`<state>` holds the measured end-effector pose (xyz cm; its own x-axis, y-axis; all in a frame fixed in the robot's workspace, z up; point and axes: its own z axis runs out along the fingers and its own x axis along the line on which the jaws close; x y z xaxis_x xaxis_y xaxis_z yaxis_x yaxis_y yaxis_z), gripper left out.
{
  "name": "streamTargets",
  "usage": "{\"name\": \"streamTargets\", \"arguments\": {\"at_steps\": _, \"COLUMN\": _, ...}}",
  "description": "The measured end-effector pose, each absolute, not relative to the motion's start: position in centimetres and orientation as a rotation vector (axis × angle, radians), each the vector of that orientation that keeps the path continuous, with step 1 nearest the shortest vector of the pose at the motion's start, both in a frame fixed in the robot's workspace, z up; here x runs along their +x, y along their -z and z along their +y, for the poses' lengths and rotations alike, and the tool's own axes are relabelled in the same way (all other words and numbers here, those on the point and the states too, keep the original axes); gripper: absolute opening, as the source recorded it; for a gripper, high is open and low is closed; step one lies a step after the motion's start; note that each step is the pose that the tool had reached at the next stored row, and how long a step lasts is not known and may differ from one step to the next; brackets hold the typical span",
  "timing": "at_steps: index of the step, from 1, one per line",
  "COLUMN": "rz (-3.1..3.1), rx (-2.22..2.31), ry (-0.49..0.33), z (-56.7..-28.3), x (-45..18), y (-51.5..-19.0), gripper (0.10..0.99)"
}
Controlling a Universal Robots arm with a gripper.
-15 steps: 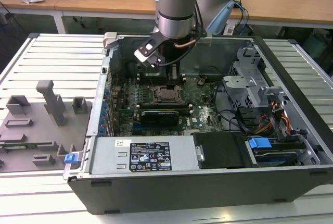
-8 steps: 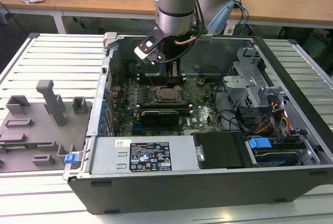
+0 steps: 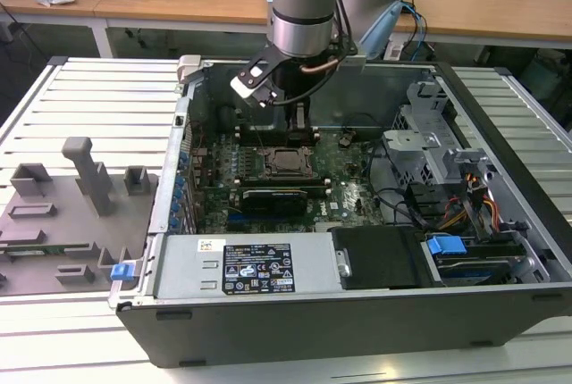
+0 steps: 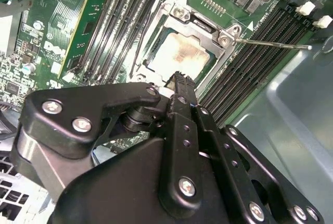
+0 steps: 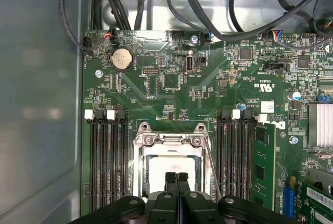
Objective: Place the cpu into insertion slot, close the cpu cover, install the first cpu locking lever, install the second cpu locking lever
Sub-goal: 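Install the first cpu locking lever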
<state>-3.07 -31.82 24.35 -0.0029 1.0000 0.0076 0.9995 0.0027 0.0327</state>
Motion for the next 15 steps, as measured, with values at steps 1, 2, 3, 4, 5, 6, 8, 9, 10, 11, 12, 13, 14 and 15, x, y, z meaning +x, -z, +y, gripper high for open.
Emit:
{"name": "streamTargets", "arguments": {"at_steps": 1, "rz": 2.212, "rx": 2.206, "ry": -0.045, "z": -31.82, "x": -3.07, "y": -24.48, "gripper": 0.106}}
{"name": "streamTargets", "arguments": {"at_steps": 2, "rz": 2.212, "rx": 2.206, "ry": -0.045, "z": -31.81, "x": -3.07, "y": -24.52, "gripper": 0.106}}
{"name": "streamTargets", "arguments": {"at_steps": 3, "rz": 2.212, "rx": 2.206, "ry": -0.045, "z": -31.82, "x": -3.07, "y": -24.59, "gripper": 0.106}}
{"name": "streamTargets", "arguments": {"at_steps": 4, "rz": 2.212, "rx": 2.206, "ry": -0.045, "z": -31.82, "x": -3.07, "y": -24.67, "gripper": 0.106}}
{"name": "streamTargets", "arguments": {"at_steps": 5, "rz": 2.212, "rx": 2.206, "ry": -0.045, "z": -31.82, "x": -3.07, "y": -24.77, "gripper": 0.106}}
{"name": "streamTargets", "arguments": {"at_steps": 6, "rz": 2.212, "rx": 2.206, "ry": -0.045, "z": -31.82, "x": -3.07, "y": -24.83, "gripper": 0.106}}
{"name": "streamTargets", "arguments": {"at_steps": 8, "rz": 2.212, "rx": 2.206, "ry": -0.045, "z": -31.82, "x": -3.07, "y": -24.95, "gripper": 0.106}}
{"name": "streamTargets", "arguments": {"at_steps": 9, "rz": 2.212, "rx": 2.206, "ry": -0.045, "z": -31.82, "x": -3.07, "y": -24.99, "gripper": 0.106}}
{"name": "streamTargets", "arguments": {"at_steps": 10, "rz": 2.212, "rx": 2.205, "ry": -0.045, "z": -31.82, "x": -3.07, "y": -25.03, "gripper": 0.106}}
{"name": "streamTargets", "arguments": {"at_steps": 11, "rz": 2.212, "rx": 2.206, "ry": -0.045, "z": -31.82, "x": -3.07, "y": -25.07, "gripper": 0.106}}
{"name": "streamTargets", "arguments": {"at_steps": 12, "rz": 2.212, "rx": 2.206, "ry": -0.045, "z": -31.82, "x": -3.07, "y": -25.11, "gripper": 0.106}}
{"name": "streamTargets", "arguments": {"at_steps": 13, "rz": 2.212, "rx": 2.206, "ry": -0.045, "z": -31.82, "x": -3.07, "y": -25.14, "gripper": 0.106}}
{"name": "streamTargets", "arguments": {"at_steps": 14, "rz": 2.212, "rx": 2.206, "ry": -0.045, "z": -31.82, "x": -3.07, "y": -25.20, "gripper": 0.106}}
{"name": "streamTargets", "arguments": {"at_steps": 15, "rz": 2.212, "rx": 2.206, "ry": -0.045, "z": -31.82, "x": -3.07, "y": -25.23, "gripper": 0.106}}
